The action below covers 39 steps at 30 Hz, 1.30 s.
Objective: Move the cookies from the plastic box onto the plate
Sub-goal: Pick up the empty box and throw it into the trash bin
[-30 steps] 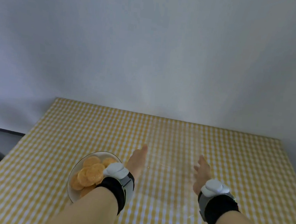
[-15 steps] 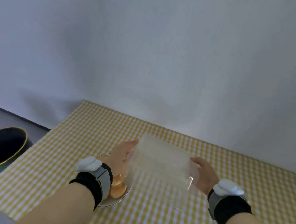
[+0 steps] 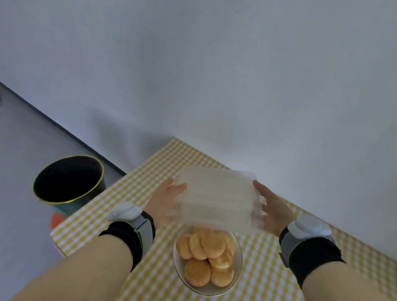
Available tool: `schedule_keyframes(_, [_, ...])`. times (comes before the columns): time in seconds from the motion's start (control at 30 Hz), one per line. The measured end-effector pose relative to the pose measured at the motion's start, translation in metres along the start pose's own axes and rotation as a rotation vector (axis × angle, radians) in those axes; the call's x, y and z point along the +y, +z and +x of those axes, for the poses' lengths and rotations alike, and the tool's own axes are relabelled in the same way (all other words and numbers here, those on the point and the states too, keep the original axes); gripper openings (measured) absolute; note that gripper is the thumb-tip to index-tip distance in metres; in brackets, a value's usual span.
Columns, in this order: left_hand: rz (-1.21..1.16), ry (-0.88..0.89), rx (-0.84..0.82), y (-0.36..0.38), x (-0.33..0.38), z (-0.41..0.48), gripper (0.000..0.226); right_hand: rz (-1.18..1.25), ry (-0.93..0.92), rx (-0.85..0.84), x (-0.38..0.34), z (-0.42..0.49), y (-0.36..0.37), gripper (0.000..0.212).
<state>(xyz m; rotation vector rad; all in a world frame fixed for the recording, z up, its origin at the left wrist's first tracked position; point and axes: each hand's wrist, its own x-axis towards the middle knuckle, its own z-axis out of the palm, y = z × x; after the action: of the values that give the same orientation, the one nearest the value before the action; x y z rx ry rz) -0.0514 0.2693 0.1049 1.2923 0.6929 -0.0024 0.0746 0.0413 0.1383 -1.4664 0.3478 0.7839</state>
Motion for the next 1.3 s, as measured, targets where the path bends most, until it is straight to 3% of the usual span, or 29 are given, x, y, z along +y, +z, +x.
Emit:
schedule_keyframes(0.07, [-0.130,-0.077,0.109,-0.027,0.008,0.006,0.069,0.002,0.007,-0.093,0.001,0.004,0.037,0.039])
schedule_keyframes(0.17, [-0.074,-0.046,0.252,-0.121,0.020,0.035,0.064,-0.027,0.021,-0.161,0.016,0.034,0.144,0.051])
schedule_keyframes(0.3, [0.234,0.071,0.444,-0.221,0.031,0.058,0.038,-0.051,0.007,-0.110,0.041,0.068,0.264,0.059])
schedule_keyframes(0.37, [0.493,0.162,0.545,-0.266,0.039,0.068,0.037,-0.081,0.003,-0.074,0.055,0.077,0.326,0.073])
schedule_keyframes(0.47, [0.717,0.228,0.544,-0.312,0.044,0.083,0.029,-0.185,-0.081,-0.027,0.074,0.092,0.406,0.097])
schedule_keyframes(0.7, [0.448,0.103,0.323,-0.353,0.039,0.097,0.036,-0.343,-0.121,-0.053,0.110,0.123,0.505,0.121])
schedule_keyframes(0.9, [0.356,-0.087,0.403,-0.393,0.023,0.124,0.039,-0.518,-0.053,-0.078,0.115,0.147,0.559,0.065])
schedule_keyframes(1.03, [0.312,-0.158,0.482,-0.397,0.015,0.126,0.034,-0.663,0.006,-0.065,0.128,0.158,0.578,0.076])
schedule_keyframes(1.3, [0.248,-0.133,0.480,-0.411,0.007,0.124,0.038,-0.578,0.032,-0.120,0.135,0.163,0.581,0.055])
